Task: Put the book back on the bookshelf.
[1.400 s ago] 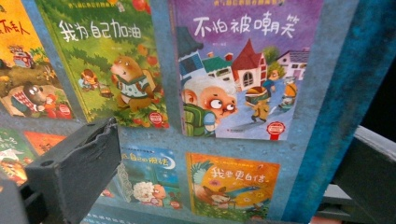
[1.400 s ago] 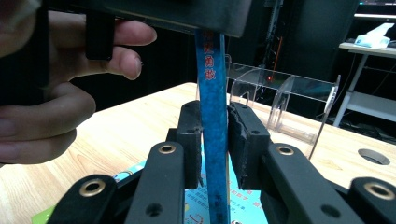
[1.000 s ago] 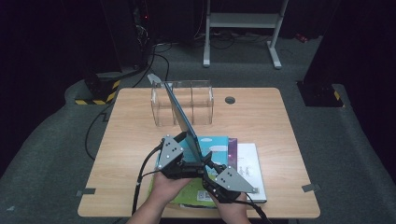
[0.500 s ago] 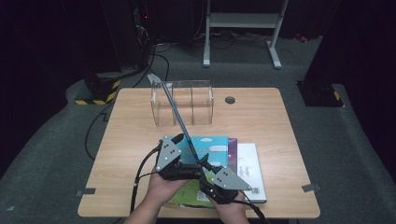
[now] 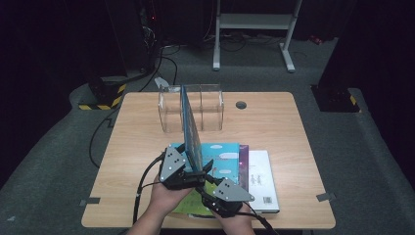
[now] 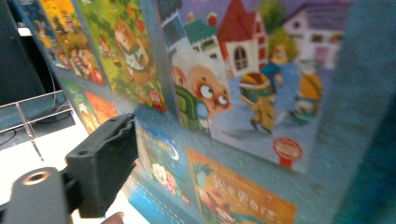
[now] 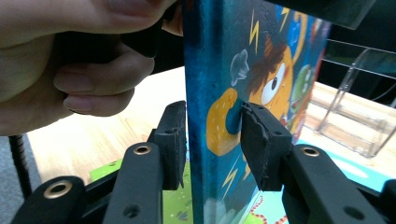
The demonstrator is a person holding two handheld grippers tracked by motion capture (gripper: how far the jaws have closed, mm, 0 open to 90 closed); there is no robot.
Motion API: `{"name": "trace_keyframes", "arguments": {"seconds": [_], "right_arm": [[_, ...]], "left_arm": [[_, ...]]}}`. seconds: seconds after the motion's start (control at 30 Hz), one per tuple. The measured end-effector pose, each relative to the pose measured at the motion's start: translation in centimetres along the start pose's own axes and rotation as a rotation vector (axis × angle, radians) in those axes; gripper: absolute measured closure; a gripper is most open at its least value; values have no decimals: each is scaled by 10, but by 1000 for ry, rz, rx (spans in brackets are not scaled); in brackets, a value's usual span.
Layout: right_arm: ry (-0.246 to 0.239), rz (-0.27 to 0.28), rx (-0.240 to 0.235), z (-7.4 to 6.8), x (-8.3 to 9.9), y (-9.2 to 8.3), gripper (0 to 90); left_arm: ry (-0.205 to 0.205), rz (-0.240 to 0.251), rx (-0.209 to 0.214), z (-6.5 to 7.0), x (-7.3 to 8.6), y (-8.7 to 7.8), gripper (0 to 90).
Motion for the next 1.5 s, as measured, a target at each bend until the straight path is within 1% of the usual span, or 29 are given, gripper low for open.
{"name": "trace_keyframes", "arguments": {"seconds": [0.07,0.13,0.2,0.3,0.37,0.4,0.43,0.5,0.6,0.63,0.67,0.73,0.77,0.8,0.87,0.93,0.97,1.0,1.03,1.1,1.17,1.23,1.27,1.33,1.37,1.5], "right_arm": [[3,15,4,0,0,-1,606],[1,25,9,0,0,-3,601],[9,16,10,0,1,-4,593],[-1,11,11,0,1,-9,582],[-10,7,7,1,3,-14,554],[-29,-1,8,1,5,-18,538],[-43,-5,14,2,7,-21,533],[-55,-18,35,6,13,-31,526],[-25,-6,55,15,18,-45,518],[-27,-10,72,20,20,-49,508],[-41,-13,93,24,22,-52,503],[-56,-34,141,35,27,-55,495],[-42,-60,161,45,32,-56,486],[-32,-68,169,51,35,-57,484],[-30,-77,207,66,41,-62,480],[-24,-85,245,83,48,-67,466],[2,-88,272,97,54,-70,457],[19,-91,283,103,56,-71,450],[73,-100,298,116,63,-74,444],[111,-111,343,133,72,-79,442],[138,-130,381,148,81,-84,438],[158,-142,407,159,89,-88,436],[168,-152,417,164,93,-91,435],[191,-154,428,170,98,-94,434],[194,-158,436,173,99,-96,435],[203,-162,453,176,100,-98,439]], "left_arm": [[-4,-5,4,1,2,-1,161],[-2,-8,-9,1,4,-1,158],[3,-6,-20,1,5,-1,164],[7,-9,-20,0,5,-2,170],[12,-6,-29,0,6,-3,173],[15,-4,-34,0,6,-3,175],[27,-7,-43,-1,7,-3,175],[31,-4,-49,-1,7,-3,178],[28,-4,-47,-1,8,-4,178],[28,-4,-46,-1,8,-4,178],[28,-5,-46,-1,8,-4,179],[33,-6,-48,0,8,-4,184],[34,-7,-49,0,8,-4,191],[32,-10,-48,0,9,-4,197],[31,-17,-49,1,10,-4,208],[43,-18,-60,2,10,-4,219],[43,-15,-60,2,10,-4,223],[41,-14,-59,3,10,-4,225],[38,-14,-59,3,10,-4,227],[43,-18,-62,3,11,-4,231],[56,-22,-73,4,12,-5,240],[74,-29,-88,4,13,-6,258],[75,-27,-94,5,13,-7,268],[97,-29,-107,5,15,-9,289],[102,-29,-108,5,15,-10,297],[111,-35,-103,3,16,-12,304]]}}
Point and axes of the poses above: each handheld gripper's, and its own axes: y roughly forward along the jaws, x roughly out of its underside, z roughly to its right, the point moved 7 cm from there along y, roughly forward along the jaws, and after that the axes turned 1 degree about z, right-handed, at the moved point
